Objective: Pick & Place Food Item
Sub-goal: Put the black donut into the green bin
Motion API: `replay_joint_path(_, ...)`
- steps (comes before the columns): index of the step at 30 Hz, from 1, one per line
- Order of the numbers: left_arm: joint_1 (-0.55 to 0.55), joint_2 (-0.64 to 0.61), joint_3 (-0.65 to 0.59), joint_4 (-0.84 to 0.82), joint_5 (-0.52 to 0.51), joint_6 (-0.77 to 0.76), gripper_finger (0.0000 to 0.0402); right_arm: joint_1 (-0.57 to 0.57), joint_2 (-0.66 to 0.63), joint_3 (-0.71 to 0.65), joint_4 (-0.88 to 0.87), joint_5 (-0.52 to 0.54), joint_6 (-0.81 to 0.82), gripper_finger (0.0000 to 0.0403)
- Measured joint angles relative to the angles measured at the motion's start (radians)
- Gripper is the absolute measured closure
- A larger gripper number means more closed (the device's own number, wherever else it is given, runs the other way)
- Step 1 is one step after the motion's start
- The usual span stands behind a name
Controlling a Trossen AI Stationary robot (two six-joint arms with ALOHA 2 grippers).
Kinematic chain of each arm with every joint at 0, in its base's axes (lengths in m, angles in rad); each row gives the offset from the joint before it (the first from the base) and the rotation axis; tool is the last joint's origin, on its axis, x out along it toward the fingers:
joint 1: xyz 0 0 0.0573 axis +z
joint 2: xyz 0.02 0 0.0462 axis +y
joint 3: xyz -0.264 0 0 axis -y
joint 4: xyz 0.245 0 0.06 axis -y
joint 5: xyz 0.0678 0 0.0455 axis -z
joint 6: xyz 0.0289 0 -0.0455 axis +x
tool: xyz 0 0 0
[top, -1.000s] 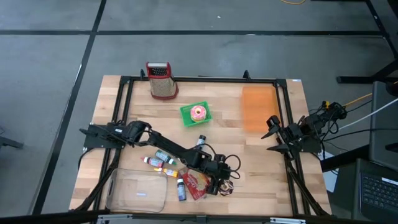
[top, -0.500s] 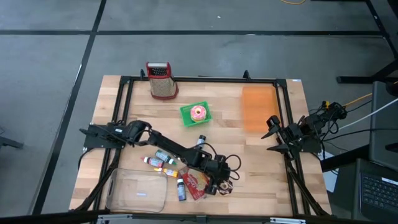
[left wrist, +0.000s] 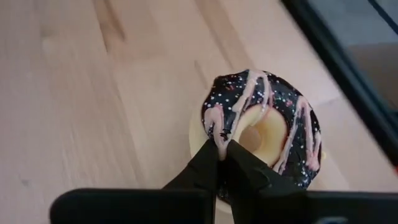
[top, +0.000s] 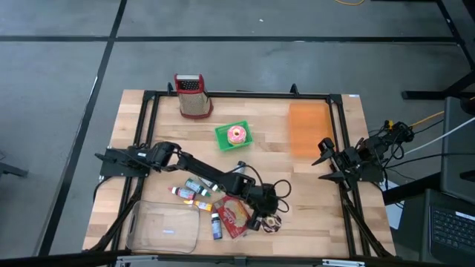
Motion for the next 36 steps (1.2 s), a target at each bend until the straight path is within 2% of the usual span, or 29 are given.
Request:
replay_joint_path(9,0.041,-0.004,0.138,-0.174,-0.006,0.114,0.0391,0.0,0.0,0.0,0.0,-0.022,0.021,0.0176)
replay_joint_path(18,0.123,-0.026,0.142,-0.381,-0.005,0.176,0.0393,0.0,0.0,0.0,0.0,-0.026,0.023,0.0176)
replay_joint_path(32,0.286,-0.153,0.142,-0.431,0.001,0.231,0.0394,0.0,0.0,0.001,0.0,-0.026,0.022,0.0176)
replay_joint_path(36,0.326,-0.201,0.122,-0.435,0.063,0.238,0.0395,0.0,0.0,0.001,0.0,-0.047,0.022,0.0176)
